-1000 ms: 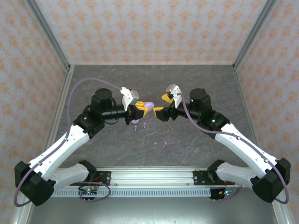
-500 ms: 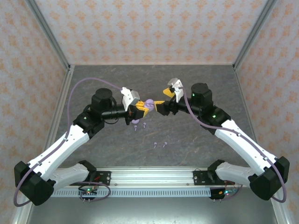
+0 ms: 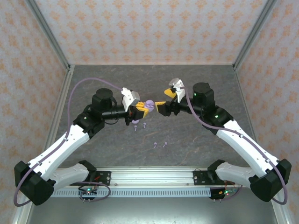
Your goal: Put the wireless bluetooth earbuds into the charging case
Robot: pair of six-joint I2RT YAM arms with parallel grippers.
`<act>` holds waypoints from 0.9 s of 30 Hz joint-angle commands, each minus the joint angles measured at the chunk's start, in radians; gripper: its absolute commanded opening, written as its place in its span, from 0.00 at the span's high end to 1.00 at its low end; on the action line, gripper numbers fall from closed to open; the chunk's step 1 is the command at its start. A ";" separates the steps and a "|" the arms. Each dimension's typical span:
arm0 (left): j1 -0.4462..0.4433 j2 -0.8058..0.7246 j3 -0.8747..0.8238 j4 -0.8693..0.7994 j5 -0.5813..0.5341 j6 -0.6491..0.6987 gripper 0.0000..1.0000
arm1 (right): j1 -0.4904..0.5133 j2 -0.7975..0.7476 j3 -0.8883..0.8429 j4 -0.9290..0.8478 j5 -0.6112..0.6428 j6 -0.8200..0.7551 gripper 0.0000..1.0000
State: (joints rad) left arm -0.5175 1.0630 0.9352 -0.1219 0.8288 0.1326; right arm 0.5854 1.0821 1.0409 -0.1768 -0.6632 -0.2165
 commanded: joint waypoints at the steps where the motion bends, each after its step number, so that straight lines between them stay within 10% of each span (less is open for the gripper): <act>1: -0.015 -0.010 0.019 0.006 -0.010 0.011 0.92 | -0.005 0.019 0.026 0.000 -0.083 0.010 0.19; 27: -0.021 -0.049 -0.017 -0.003 -0.113 0.021 0.93 | -0.006 -0.048 0.029 -0.106 0.150 0.021 0.19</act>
State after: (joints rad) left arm -0.5304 1.0504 0.9306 -0.1318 0.7689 0.1329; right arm 0.5854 1.0893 1.0832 -0.2417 -0.6147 -0.2043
